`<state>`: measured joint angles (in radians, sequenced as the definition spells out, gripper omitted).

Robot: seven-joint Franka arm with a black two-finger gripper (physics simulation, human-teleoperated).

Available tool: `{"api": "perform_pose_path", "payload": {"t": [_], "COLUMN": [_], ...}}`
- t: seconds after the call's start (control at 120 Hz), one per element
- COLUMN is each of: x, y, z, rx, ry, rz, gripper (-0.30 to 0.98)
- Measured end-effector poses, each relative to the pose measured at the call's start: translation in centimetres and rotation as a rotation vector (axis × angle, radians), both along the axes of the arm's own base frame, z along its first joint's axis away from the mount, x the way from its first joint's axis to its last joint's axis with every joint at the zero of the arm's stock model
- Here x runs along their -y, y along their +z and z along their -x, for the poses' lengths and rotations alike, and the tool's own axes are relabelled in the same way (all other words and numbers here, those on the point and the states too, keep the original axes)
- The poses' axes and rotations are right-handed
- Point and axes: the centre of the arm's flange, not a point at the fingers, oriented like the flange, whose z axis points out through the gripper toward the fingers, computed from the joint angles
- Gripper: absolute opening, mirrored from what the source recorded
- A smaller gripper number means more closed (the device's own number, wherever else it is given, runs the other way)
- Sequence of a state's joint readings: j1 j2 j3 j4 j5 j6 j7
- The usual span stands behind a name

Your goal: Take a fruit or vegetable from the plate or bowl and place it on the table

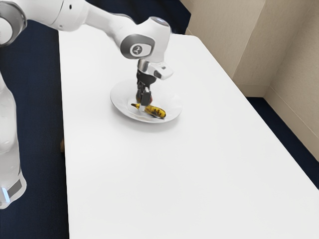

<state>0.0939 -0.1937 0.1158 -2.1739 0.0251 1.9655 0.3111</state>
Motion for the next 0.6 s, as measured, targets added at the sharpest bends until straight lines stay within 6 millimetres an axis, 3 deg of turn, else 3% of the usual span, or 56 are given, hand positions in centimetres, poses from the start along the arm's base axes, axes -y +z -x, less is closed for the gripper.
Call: {"api": "perform_pose_path", "payload": {"t": [0.158, 0.267, 0.375, 0.6], "x": [-2.0, -2.2, -2.9, -3.0], "y": [-0.1, -1.2, -0.2, -0.7], "z": [-0.3, -1.5, -3.9, -5.3], "rx": [0.020, 0.033, 0.086, 0.119], "ry": [-0.081, -0.157, -0.225, -0.342], "rz": [-0.023, -0.031, -0.058, -0.079], "gripper": [0.63, 0.61, 0.60, 0.60]}}
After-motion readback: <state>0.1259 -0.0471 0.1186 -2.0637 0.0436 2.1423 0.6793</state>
